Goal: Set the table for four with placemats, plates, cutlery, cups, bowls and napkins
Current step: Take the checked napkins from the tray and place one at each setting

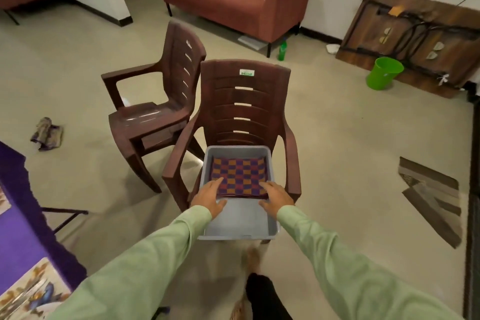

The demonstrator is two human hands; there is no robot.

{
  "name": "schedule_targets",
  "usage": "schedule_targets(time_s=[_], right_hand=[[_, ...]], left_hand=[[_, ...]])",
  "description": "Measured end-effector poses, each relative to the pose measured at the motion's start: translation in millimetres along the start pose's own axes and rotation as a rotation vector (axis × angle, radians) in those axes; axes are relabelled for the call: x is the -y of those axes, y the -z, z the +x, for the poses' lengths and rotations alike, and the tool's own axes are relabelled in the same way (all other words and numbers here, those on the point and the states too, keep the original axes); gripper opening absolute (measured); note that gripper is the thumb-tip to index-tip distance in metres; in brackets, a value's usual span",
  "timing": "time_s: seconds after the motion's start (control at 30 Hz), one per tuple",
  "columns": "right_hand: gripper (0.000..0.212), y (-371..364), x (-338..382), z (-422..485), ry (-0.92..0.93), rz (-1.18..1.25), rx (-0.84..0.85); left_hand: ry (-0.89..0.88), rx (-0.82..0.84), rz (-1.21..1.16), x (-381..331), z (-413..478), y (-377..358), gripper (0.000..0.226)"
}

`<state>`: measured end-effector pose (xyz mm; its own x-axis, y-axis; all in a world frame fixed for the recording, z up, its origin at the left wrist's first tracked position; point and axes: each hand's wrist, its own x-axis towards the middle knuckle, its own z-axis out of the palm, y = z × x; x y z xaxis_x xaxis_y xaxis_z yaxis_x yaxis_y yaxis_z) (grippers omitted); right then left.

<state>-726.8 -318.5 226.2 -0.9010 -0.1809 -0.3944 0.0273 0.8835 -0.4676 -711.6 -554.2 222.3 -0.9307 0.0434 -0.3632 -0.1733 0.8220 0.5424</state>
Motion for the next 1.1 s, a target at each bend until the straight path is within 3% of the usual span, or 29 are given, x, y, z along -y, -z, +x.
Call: schedule_targets(time_s=[0.2, 0.37, 0.53, 0.83, 1.1], right_hand=[[0.062, -14, -17, 128, -0.018, -0.062, 0.105], [0.05, -39, -41, 220, -0.015, -0.139, 0.132], [0.058, -89, -72, 312, 0.014, -0.254, 0.131], [0.091, -145, -111, 404, 0.021, -0.541, 0.204], [0.066, -137, -109, 418, 0.042, -0.639, 0.088]], left_hand=[[0.028, 0.092, 0.117, 16, 124, -8, 0.073], [0.048, 0.158, 0.151, 47, 218, -39, 0.072], [0.036, 0.182, 0.133, 97, 296, -85, 0.07], [-0.011, 0.139, 0.088, 156, 355, -127, 0.068], [-0.033, 0.09, 0.018, 165, 363, -129, 0.063]])
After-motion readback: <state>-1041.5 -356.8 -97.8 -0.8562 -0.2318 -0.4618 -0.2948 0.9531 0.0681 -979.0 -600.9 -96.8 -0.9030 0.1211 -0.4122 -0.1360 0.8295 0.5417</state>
